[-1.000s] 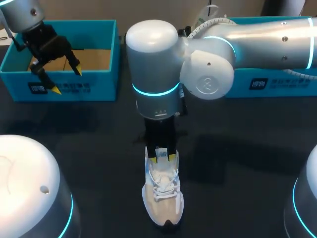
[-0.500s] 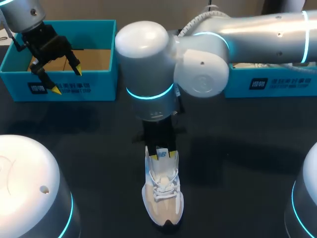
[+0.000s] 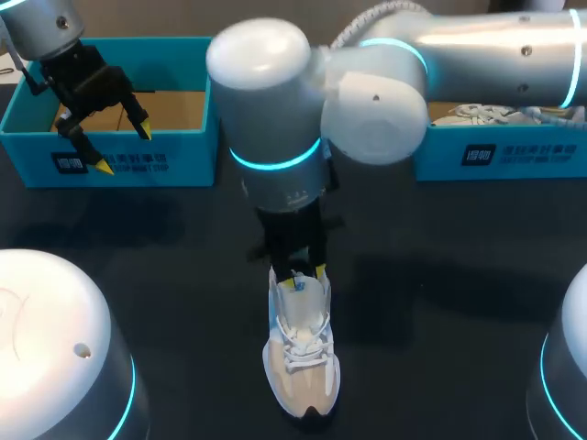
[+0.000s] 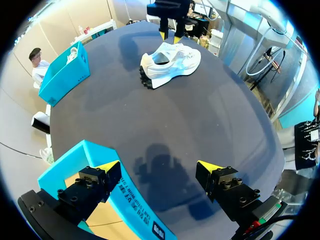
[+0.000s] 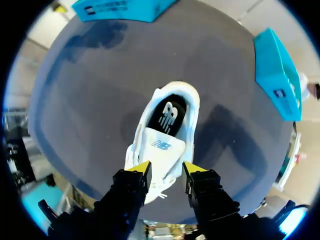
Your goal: Take the shoe out of the shoebox, open the shoe tongue, remove and reinsert the insole, then place the shoe into the shoebox
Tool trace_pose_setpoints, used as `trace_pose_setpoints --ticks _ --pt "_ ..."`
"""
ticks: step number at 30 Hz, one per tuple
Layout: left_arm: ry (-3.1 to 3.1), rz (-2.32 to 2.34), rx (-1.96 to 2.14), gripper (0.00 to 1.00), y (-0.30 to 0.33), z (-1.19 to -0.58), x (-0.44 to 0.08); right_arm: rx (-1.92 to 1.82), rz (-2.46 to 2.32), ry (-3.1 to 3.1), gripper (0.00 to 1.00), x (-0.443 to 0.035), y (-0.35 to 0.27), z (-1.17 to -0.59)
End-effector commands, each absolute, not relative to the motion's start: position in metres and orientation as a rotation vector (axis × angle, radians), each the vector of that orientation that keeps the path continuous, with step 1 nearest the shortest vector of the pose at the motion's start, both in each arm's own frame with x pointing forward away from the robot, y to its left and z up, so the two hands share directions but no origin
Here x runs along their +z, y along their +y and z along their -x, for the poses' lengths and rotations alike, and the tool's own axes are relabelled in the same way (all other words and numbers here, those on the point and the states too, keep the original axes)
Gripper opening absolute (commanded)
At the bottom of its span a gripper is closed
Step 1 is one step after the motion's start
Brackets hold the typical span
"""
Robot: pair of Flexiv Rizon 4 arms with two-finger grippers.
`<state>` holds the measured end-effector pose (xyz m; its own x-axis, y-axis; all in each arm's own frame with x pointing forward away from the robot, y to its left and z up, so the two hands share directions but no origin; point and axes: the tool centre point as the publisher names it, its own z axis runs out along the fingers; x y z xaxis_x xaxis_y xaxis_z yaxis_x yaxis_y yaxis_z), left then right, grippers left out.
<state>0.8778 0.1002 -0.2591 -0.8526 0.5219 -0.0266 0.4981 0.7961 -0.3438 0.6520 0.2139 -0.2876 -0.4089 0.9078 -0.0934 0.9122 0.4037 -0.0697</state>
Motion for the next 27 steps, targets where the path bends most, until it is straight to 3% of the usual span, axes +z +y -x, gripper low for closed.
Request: trace_pose_setpoints --ticks 1,2,3,15,27 --pt "-2.911 0.829 0.524 1.00 0.101 -0.878 -0.259 -0.196 -1.080 2.907 0.71 -0.270 0.215 -0.663" --pt "-2.911 0.829 0.524 1.00 0.101 -0.878 -0.259 -0.197 -0.992 2.918 0.89 -0.268 0.216 -0.665" --pt "-2.911 0.829 0.524 1.00 0.101 -0.878 -0.259 -0.203 -0.938 2.936 1.00 -0.267 0.217 -0.666" --pt "-2.911 0.829 0.524 1.00 0.101 -0.878 -0.259 -0.089 -0.226 3.019 1.00 -0.250 0.214 -0.675" --pt "-2.911 0.829 0.524 1.00 0.101 -0.878 -0.259 -0.147 -0.097 3.013 1.00 -0.258 0.217 -0.690"
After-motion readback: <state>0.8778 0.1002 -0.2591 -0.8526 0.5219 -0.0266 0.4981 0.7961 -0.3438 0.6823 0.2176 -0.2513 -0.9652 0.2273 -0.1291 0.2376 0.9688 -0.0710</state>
